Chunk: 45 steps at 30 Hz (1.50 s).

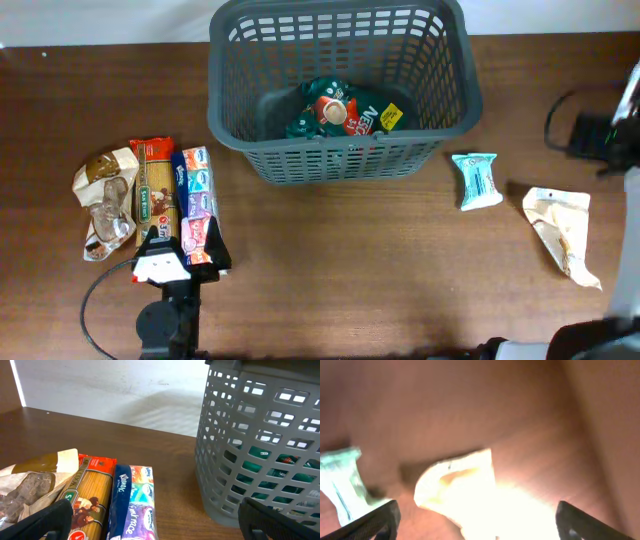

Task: Pack container
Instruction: 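Move the right gripper to the beige pouch and grasp it, then lift the beige pouch and drop it into the basket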

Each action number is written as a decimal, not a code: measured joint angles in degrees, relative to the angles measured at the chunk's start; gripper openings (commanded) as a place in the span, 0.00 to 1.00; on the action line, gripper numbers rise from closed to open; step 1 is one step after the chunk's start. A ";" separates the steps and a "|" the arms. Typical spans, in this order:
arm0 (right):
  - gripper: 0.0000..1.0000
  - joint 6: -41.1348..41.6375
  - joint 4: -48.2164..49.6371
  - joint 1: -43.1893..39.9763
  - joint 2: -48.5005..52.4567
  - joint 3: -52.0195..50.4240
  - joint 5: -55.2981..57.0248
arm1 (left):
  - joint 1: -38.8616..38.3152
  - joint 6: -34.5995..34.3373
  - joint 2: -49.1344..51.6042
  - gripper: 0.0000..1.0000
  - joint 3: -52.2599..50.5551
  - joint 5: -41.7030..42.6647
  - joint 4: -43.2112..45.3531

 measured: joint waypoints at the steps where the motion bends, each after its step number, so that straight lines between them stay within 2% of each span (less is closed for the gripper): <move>1: 0.94 -0.50 1.18 -0.33 0.04 -2.71 -0.90 | 0.00 -0.02 0.00 0.99 0.00 0.02 0.00; 11: 0.99 -10.47 4.20 -0.96 0.07 -22.14 -3.87 | 0.00 0.00 0.00 0.99 0.00 0.00 -0.02; 18: 0.99 -18.16 8.83 -0.96 0.09 -27.58 0.04 | 0.00 0.00 0.00 0.99 0.00 0.02 -0.02; 25: 1.00 -19.93 14.23 -2.82 2.95 -27.82 2.16 | 0.00 -0.02 0.00 0.99 0.00 0.02 -0.02; 28: 0.96 -20.24 16.00 -3.10 6.10 -27.89 2.34 | 0.00 -0.02 0.00 0.99 0.00 0.00 -0.02; 32: 0.78 -20.13 18.71 -3.10 10.43 -28.09 2.56 | 0.00 -0.02 0.00 0.99 0.00 0.00 -0.02; 34: 0.77 -19.56 19.63 -3.10 12.50 -28.13 2.75 | 0.00 0.00 0.00 0.99 0.00 0.02 0.00; 37: 0.59 -18.69 20.92 -3.10 14.16 -27.78 2.93 | 0.00 -0.02 0.00 0.99 0.00 0.00 -0.02; 38: 0.46 -18.18 21.09 -3.10 14.49 -27.63 3.02 | 0.00 0.00 0.00 0.99 0.00 0.02 0.00; 39: 0.18 -17.68 21.33 -3.08 14.86 -27.50 3.15 | 0.00 -0.02 0.00 0.99 0.00 0.02 0.00; 40: 0.04 -16.83 22.01 -3.08 15.23 -27.41 3.82 | 0.00 -0.02 0.00 0.99 0.00 0.00 0.00; 45: 0.03 -12.20 23.93 -3.10 15.52 -26.40 6.88 | 0.00 0.00 0.00 0.99 0.00 0.02 -0.02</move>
